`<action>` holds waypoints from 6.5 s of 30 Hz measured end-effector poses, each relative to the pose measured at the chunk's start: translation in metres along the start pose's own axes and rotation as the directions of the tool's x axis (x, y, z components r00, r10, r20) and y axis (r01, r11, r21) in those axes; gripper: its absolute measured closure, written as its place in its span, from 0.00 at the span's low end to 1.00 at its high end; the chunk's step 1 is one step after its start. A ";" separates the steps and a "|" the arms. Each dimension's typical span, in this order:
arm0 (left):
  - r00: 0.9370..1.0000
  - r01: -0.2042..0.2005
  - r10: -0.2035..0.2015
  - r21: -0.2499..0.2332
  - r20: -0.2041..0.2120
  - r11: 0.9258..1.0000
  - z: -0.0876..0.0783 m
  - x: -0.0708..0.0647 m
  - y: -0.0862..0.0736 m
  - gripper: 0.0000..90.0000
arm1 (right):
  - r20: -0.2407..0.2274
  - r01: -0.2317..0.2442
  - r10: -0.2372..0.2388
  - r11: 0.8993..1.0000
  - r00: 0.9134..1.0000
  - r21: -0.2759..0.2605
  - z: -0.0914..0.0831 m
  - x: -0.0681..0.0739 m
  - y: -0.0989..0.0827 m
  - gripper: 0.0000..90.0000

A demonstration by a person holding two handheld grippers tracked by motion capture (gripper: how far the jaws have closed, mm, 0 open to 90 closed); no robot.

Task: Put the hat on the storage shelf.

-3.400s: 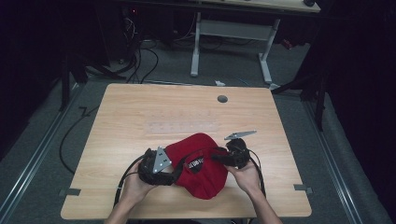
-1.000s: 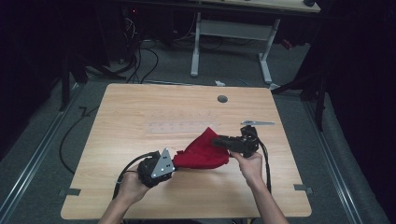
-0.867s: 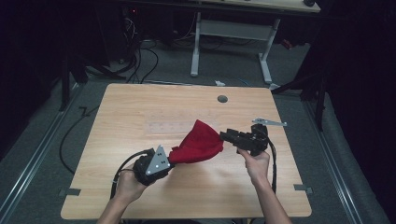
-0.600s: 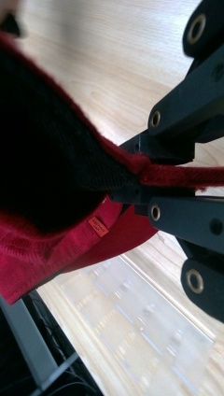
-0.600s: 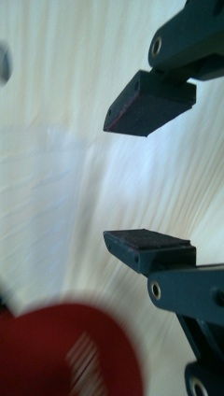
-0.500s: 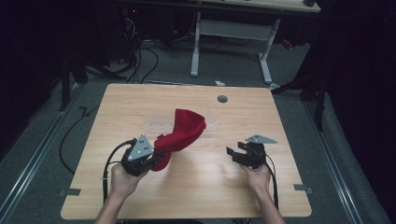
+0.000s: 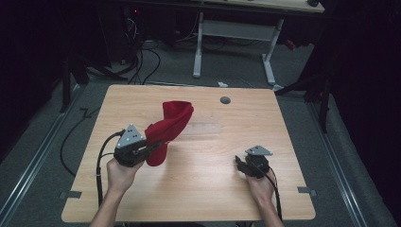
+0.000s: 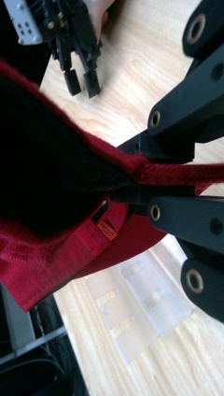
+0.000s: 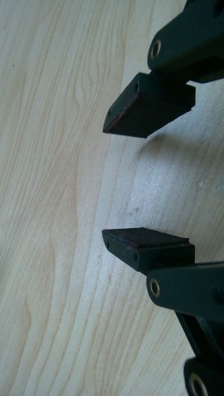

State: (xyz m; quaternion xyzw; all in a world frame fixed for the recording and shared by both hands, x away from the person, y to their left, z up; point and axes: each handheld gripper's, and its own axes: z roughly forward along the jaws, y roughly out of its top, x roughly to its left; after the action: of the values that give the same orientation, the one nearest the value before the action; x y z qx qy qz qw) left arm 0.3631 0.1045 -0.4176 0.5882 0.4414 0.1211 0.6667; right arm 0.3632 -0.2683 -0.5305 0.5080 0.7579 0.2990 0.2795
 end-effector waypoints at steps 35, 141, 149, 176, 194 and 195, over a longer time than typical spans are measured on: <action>0.989 0.120 -0.137 -0.226 -0.060 0.967 0.015 0.040 0.069 0.92 | -0.091 -0.053 0.055 0.998 0.994 0.022 0.003 -0.006 0.001 0.44; 0.964 0.147 -0.170 -0.121 -0.206 0.982 0.025 0.114 0.021 0.61 | -0.097 -0.047 0.049 0.999 0.994 0.022 -0.001 -0.001 -0.002 0.42; 0.956 0.152 -0.181 -0.141 -0.229 0.978 0.008 0.113 0.026 0.48 | -0.097 -0.047 0.049 0.999 0.994 0.023 -0.001 -0.001 -0.002 0.42; 0.953 0.153 -0.195 -0.191 -0.230 0.970 -0.044 0.091 0.029 0.41 | -0.097 -0.047 0.049 0.999 0.994 0.022 -0.001 -0.001 -0.002 0.42; 0.959 0.135 -0.167 -0.148 -0.230 0.980 -0.044 0.079 -0.010 0.40 | -0.097 -0.047 0.049 0.999 0.994 0.022 -0.001 -0.001 -0.002 0.42; 0.959 0.137 -0.168 -0.143 -0.230 0.980 -0.043 0.079 -0.012 0.40 | -0.097 -0.046 0.048 0.999 0.994 0.022 -0.001 -0.001 -0.002 0.42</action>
State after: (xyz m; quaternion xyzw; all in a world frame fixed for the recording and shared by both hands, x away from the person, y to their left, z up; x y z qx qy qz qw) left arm 0.3730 0.1842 -0.4599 0.4901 0.5545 0.1673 0.6514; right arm 0.3613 -0.2700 -0.5310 0.5134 0.7614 0.3224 0.2297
